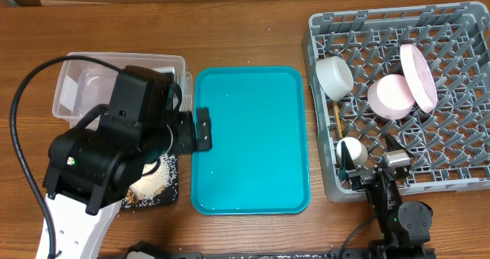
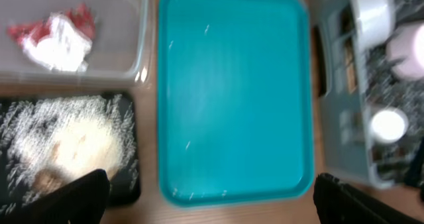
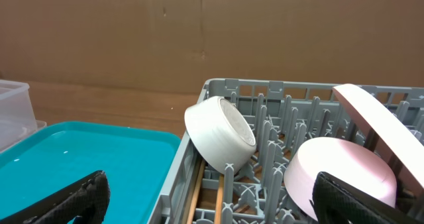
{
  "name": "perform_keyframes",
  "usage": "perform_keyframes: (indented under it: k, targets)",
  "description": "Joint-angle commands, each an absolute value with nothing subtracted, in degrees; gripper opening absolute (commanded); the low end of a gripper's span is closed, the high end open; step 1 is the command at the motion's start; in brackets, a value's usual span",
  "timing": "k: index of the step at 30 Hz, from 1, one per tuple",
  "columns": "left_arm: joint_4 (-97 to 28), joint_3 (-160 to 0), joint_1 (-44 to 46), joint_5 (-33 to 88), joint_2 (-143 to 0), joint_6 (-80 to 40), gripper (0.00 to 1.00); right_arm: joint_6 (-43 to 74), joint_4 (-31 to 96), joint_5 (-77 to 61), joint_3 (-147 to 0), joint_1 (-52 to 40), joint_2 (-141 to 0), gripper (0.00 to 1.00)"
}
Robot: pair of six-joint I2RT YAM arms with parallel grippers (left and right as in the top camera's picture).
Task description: Sort waste into correct bins and load items into the dishwasher
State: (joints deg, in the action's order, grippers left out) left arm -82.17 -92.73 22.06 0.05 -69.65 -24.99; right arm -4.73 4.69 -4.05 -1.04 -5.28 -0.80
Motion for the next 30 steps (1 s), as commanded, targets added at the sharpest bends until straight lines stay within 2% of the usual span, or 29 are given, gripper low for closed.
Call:
perform_keyframes:
  k: [1,4,7,11,15,23,30]
  targets:
    - [-83.9,-93.1,21.8,-1.5,-69.7,-23.1,1.0,-5.0,4.4,-3.7,-0.5,-5.3,-0.3,1.0]
    - [-79.7,-92.7,21.8,-3.0,-69.4,-21.1,1.0,-5.0,4.4,-3.7,-0.5,-5.3,-0.3,1.0]
    - [-68.6,-89.6,21.8,-2.2,-66.3,-12.4,1.0,-5.0,4.4,-3.7,-0.5,-5.3,-0.3,1.0]
    - [-51.9,-79.3,21.7,2.3,-58.0,-3.2,1.0,-5.0,4.4,-3.7,-0.5,-5.3,-0.3,1.0]
    - [-39.9,-65.6,20.4,2.6,-47.0,-1.7,1.0,-5.0,4.4,-3.7,-0.5,-5.3,-0.3,1.0]
    - [-28.8,-45.8,13.8,2.6,-27.7,-1.7,1.0,-5.0,4.4,-3.7,-0.5,-5.3,-0.3,1.0]
    - [-24.5,-32.4,11.1,2.5,-12.5,-1.7,1.0,-5.0,4.4,-3.7,-0.5,-5.3,-0.3,1.0]
